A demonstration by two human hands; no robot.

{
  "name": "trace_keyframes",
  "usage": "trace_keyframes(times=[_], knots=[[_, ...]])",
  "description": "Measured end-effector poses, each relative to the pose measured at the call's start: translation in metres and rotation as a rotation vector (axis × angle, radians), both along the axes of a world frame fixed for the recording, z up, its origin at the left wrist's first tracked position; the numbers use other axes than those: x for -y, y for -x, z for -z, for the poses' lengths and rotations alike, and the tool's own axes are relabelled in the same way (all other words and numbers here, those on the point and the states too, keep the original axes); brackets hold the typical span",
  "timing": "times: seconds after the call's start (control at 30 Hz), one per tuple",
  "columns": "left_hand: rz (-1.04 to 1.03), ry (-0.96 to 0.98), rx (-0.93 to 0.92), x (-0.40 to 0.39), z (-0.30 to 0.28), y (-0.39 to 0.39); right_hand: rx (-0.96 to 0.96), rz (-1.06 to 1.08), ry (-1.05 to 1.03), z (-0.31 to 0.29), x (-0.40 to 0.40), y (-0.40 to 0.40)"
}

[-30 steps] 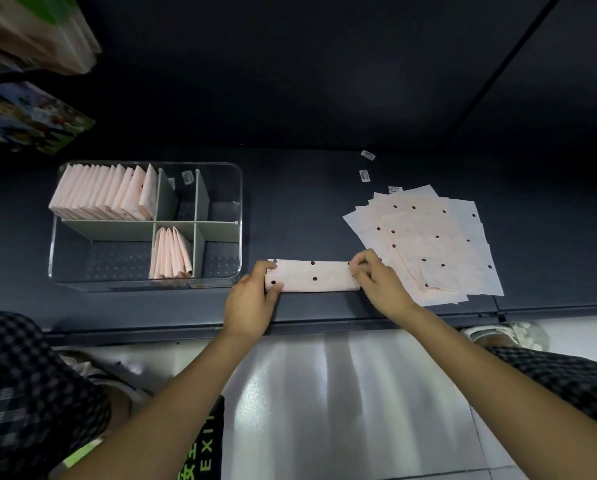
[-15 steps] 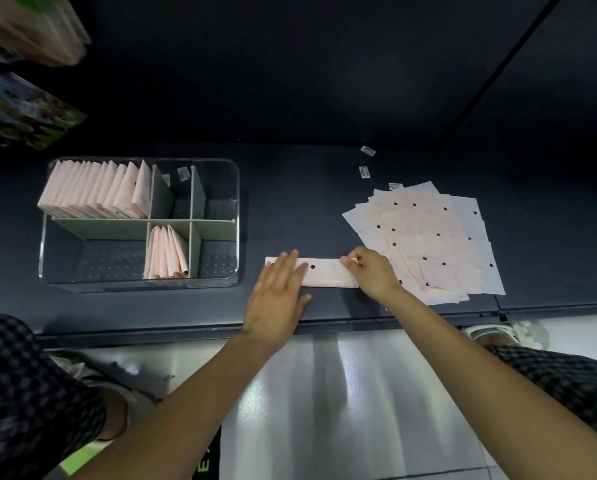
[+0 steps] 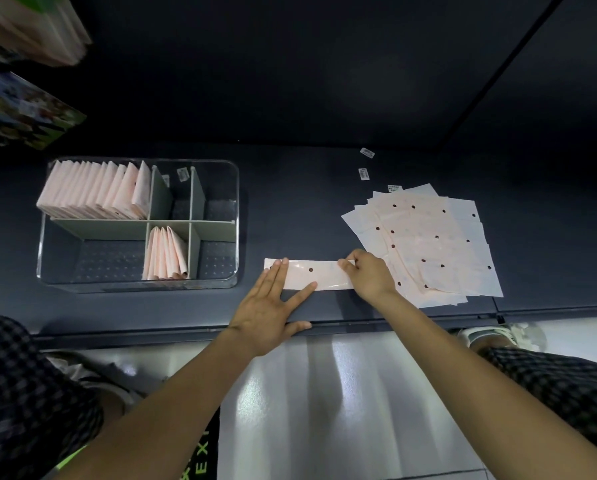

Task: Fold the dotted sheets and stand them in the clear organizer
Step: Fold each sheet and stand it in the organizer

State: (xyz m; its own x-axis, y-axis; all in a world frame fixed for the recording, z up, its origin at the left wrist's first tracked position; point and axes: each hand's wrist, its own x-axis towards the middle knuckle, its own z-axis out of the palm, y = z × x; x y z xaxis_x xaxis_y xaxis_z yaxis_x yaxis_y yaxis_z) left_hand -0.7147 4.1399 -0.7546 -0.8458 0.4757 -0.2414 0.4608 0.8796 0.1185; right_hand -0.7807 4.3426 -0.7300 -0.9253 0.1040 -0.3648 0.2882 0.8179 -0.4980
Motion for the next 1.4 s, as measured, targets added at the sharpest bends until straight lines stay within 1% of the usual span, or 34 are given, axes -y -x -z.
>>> trace_keyframes(times=[0.07,0.1,0.17,0.2,0.23,0.27,0.33,0.4,0.5,0.67,0.73,0.9,1.0,1.03,1.1,1.2,1.3,1.4], knots=[[0.008,-0.005,0.004,0.002,0.001,0.0,-0.033,0.009,-0.034,-0.003,0.003,-0.005],[0.011,-0.005,0.008,0.002,0.001,0.001,-0.091,0.016,-0.087,-0.005,0.006,-0.009],[0.011,-0.015,0.017,0.001,0.001,0.001,-0.31,-0.004,-0.177,-0.008,0.011,-0.024],[0.009,-0.021,0.021,0.001,0.001,0.001,-0.425,-0.044,-0.155,-0.008,0.015,-0.032],[0.008,-0.026,0.024,0.001,0.001,0.001,-0.487,-0.1,-0.09,-0.008,0.02,-0.04],[0.008,-0.027,0.028,0.001,0.0,0.001,-0.485,-0.163,-0.001,-0.007,0.027,-0.048],[0.01,-0.024,0.042,0.002,-0.002,0.001,-0.338,-0.286,0.17,-0.004,0.044,-0.06],[0.007,-0.029,0.062,0.002,-0.004,0.002,-0.21,-0.367,0.254,0.003,0.055,-0.065],[-0.001,-0.026,0.076,0.001,-0.004,0.002,-0.177,-0.347,0.227,0.011,0.051,-0.063],[-0.007,-0.025,0.065,0.002,-0.002,0.003,-0.184,-0.225,0.037,0.016,0.012,-0.06],[-0.013,-0.03,0.056,0.003,-0.001,0.004,-0.227,-0.279,-0.033,0.015,-0.004,-0.058],[-0.016,-0.029,0.075,0.002,0.0,0.008,-0.439,-0.656,-0.247,0.004,-0.031,-0.046],[-0.018,-0.043,0.108,0.003,-0.004,0.008,-0.548,-0.763,-0.374,-0.003,-0.035,-0.039],[-0.023,-0.051,0.118,0.003,-0.006,0.008,-0.563,-0.775,-0.377,-0.004,-0.033,-0.037],[-0.033,-0.06,0.126,0.001,-0.011,0.008,-0.602,-0.775,-0.331,-0.006,-0.03,-0.034],[-0.076,-0.075,0.089,-0.004,-0.017,0.008,-0.652,-0.78,-0.238,-0.011,-0.025,-0.037],[-0.155,-0.148,-0.015,-0.007,-0.023,0.002,-0.693,-0.786,-0.13,-0.018,-0.014,-0.053],[-0.191,-0.273,-0.125,-0.009,-0.024,-0.01,-0.696,-0.72,-0.016,-0.019,0.007,-0.074]])
